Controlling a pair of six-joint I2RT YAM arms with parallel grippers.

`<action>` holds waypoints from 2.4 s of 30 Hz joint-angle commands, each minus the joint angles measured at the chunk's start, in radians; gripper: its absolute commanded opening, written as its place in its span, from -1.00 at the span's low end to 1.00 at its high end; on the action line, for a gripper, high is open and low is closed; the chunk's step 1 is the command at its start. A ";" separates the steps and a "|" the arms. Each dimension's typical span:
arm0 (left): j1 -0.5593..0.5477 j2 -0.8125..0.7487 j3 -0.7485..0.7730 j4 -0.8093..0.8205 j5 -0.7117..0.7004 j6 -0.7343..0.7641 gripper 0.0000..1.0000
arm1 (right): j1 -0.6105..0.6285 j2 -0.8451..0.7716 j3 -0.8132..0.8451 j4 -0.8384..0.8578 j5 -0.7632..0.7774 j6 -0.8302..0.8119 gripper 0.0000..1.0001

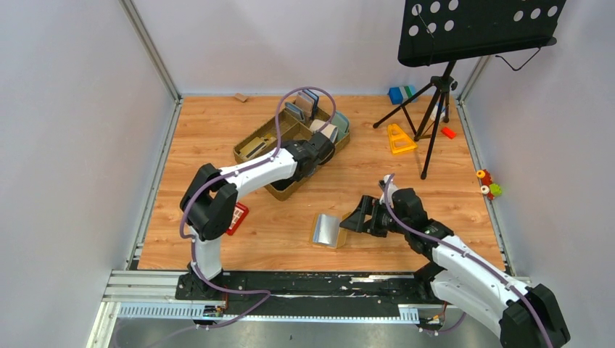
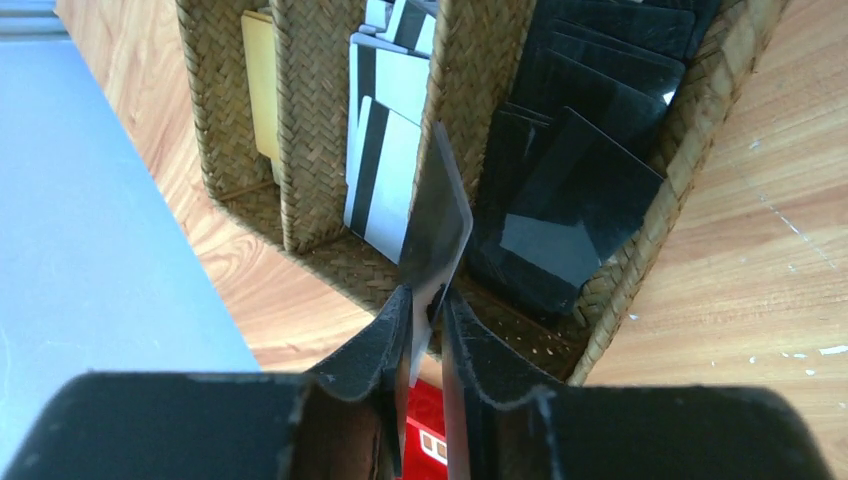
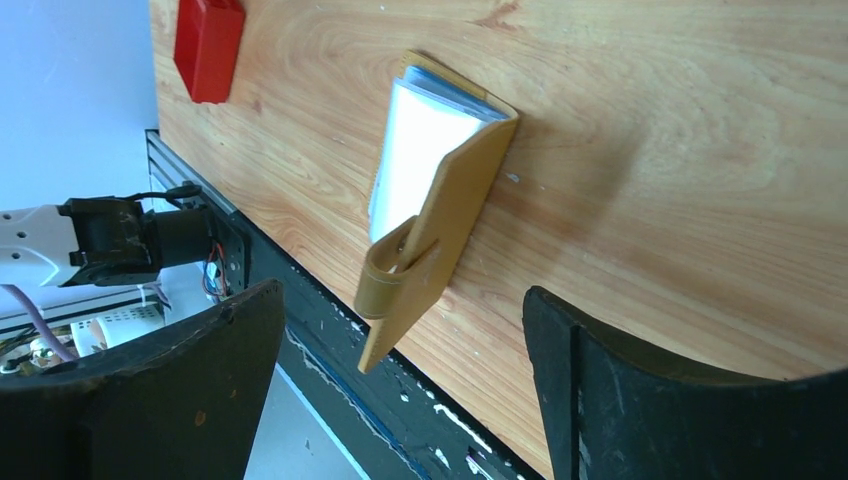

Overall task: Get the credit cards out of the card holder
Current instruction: Place the credit card in the storage box, then pick up the card holder from the center of the board.

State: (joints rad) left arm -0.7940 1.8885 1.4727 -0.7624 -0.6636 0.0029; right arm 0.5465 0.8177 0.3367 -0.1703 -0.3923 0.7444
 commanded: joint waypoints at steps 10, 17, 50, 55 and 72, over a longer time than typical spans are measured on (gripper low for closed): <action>-0.009 -0.049 0.061 -0.084 0.146 -0.047 -0.02 | 0.018 0.067 0.059 0.003 -0.002 -0.030 0.81; -0.008 -0.195 -0.022 -0.050 0.269 -0.124 -0.01 | 0.041 0.101 0.066 0.014 0.004 -0.030 0.81; -0.005 -0.974 -1.064 0.746 0.803 -0.575 1.00 | 0.194 0.214 0.073 0.146 0.186 -0.033 -1.00; -0.005 -1.065 -1.144 0.942 0.919 -0.620 1.00 | 0.188 0.074 0.039 0.269 0.152 -0.042 -1.00; 0.186 -0.826 -1.188 1.640 1.282 -0.986 0.84 | 0.187 -0.071 0.172 0.263 0.044 -0.051 -1.00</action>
State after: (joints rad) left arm -0.6117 1.0294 0.3351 0.5049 0.4973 -0.8116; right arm 0.7364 0.7959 0.4404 0.0601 -0.2909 0.7010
